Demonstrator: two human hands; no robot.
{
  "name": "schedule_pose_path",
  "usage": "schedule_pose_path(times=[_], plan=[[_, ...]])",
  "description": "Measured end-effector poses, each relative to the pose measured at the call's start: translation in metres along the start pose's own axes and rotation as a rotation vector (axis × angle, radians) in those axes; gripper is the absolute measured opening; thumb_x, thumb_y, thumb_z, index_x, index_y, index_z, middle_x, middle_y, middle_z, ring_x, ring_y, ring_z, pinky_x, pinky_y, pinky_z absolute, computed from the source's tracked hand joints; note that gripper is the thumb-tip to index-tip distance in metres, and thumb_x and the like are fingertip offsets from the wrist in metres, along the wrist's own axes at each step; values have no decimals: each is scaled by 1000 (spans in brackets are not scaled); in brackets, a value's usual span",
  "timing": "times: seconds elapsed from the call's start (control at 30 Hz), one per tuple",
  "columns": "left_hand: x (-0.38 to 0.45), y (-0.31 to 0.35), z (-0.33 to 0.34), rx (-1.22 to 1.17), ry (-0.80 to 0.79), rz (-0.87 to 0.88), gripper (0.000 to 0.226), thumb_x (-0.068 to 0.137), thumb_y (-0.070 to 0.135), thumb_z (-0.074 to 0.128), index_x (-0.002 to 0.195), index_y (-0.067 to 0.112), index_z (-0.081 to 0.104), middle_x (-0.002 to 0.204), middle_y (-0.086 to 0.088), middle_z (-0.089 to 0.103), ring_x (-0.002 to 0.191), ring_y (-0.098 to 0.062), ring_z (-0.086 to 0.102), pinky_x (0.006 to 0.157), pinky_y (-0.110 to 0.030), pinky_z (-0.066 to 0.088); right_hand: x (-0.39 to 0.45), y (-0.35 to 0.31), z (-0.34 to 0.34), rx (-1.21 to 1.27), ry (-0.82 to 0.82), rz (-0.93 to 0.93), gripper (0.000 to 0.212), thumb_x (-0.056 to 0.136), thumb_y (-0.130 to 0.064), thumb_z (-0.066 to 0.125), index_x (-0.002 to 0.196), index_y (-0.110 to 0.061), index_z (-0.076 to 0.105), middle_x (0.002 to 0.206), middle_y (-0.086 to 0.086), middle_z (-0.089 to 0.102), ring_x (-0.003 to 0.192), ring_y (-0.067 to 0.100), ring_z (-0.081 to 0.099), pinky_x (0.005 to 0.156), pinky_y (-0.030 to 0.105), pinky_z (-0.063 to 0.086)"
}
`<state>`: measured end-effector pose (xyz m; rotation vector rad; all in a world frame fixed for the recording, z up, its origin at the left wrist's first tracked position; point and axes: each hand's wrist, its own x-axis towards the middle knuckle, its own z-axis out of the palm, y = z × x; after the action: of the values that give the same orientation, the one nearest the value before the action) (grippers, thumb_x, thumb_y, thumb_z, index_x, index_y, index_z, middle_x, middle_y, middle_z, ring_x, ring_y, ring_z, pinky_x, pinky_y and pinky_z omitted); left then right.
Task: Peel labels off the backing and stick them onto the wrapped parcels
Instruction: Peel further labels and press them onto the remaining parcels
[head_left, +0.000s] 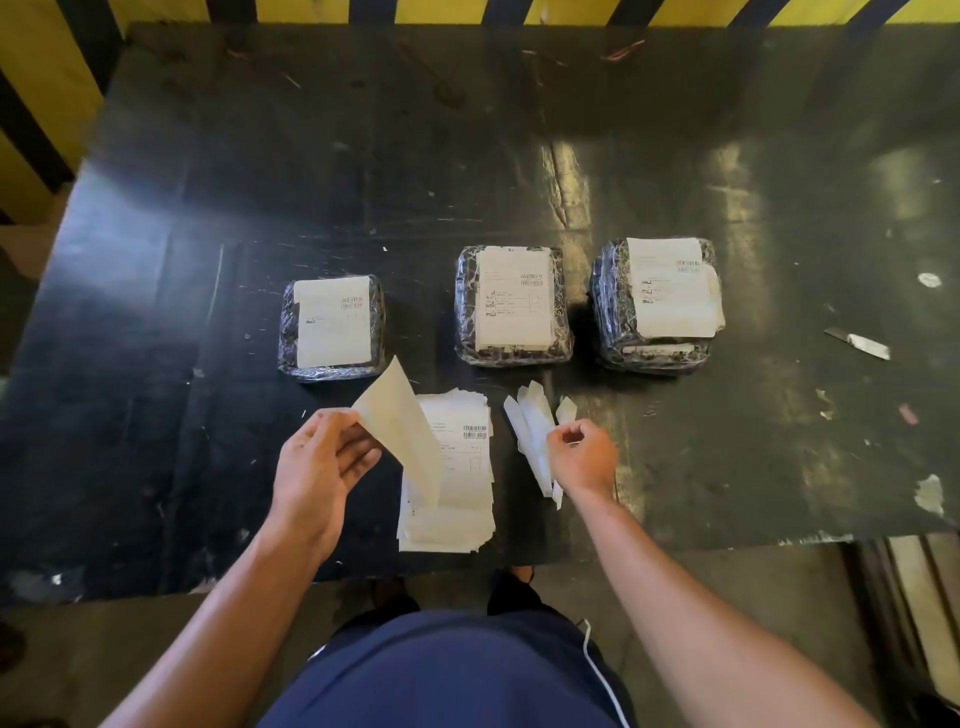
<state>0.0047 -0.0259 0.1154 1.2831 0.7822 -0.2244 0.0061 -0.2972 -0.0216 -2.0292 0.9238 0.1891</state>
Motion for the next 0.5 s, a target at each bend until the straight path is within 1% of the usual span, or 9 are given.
schedule_pose_path(times=[0.07, 0.17, 0.23, 0.27, 0.3, 0.37, 0.43, 0.47, 0.5], plan=[[-2, 0, 3, 2, -10, 2, 14, 105, 15, 57, 98, 13, 68, 100, -8, 80, 94, -23, 76, 85, -35, 57, -3, 4, -3, -14, 3, 2, 10, 89, -18, 69, 98, -15, 72, 90, -3, 71, 88, 20, 68, 61, 24, 43], [-4, 1, 6, 7, -16, 0, 15, 106, 15, 57, 96, 14, 68, 99, -7, 80, 95, -24, 76, 86, -36, 58, -9, 9, -11, -78, 46, -30, 27, 92, -24, 68, 118, -16, 68, 101, -3, 70, 92, 17, 64, 61, 19, 38], [-5, 2, 7, 10, -24, 1, 16, 106, 15, 56, 97, 14, 68, 99, -7, 80, 95, -24, 76, 86, -36, 58, -15, 8, -16, -84, 95, -67, 27, 94, -24, 67, 120, -17, 66, 103, -2, 70, 93, 17, 65, 61, 17, 38], [-5, 2, 8, 8, -31, 1, 15, 107, 16, 56, 98, 14, 68, 99, -7, 80, 95, -24, 76, 85, -36, 58, -19, 5, -18, -68, 118, -106, 22, 94, -23, 66, 116, -19, 67, 101, -1, 70, 91, 19, 67, 61, 20, 42], [-6, 3, 8, 3, -36, 1, 15, 106, 16, 56, 98, 13, 68, 100, -7, 80, 94, -23, 76, 85, -36, 58, -26, 0, -20, -49, 134, -170, 17, 94, -21, 65, 110, -20, 67, 99, -1, 70, 87, 19, 67, 62, 25, 47], [-6, 5, 9, -9, -44, -1, 13, 106, 16, 57, 99, 13, 68, 99, -6, 80, 91, -21, 77, 83, -34, 58, -45, -15, -23, -12, 139, -365, 9, 93, -18, 64, 101, -20, 68, 93, -4, 68, 78, 15, 64, 64, 33, 54], [-6, 6, 10, -15, -51, -2, 12, 106, 16, 57, 101, 13, 68, 99, -7, 80, 89, -19, 77, 82, -34, 58, -70, -36, -25, 23, 96, -605, 3, 93, -18, 66, 95, -18, 68, 88, -6, 65, 76, 11, 60, 66, 31, 54], [-6, 6, 11, -21, -56, -4, 12, 106, 16, 57, 102, 12, 68, 100, -8, 79, 88, -19, 76, 81, -34, 58, -84, -47, -25, 27, 53, -712, 3, 92, -21, 67, 93, -18, 67, 87, -7, 64, 78, 10, 59, 68, 29, 52], [-6, 6, 11, -29, -60, -6, 12, 106, 16, 57, 103, 12, 68, 102, -9, 79, 87, -18, 76, 81, -34, 58, -97, -58, -24, 13, 9, -797, 9, 92, -27, 67, 93, -18, 66, 87, -8, 63, 79, 10, 58, 71, 27, 50]])
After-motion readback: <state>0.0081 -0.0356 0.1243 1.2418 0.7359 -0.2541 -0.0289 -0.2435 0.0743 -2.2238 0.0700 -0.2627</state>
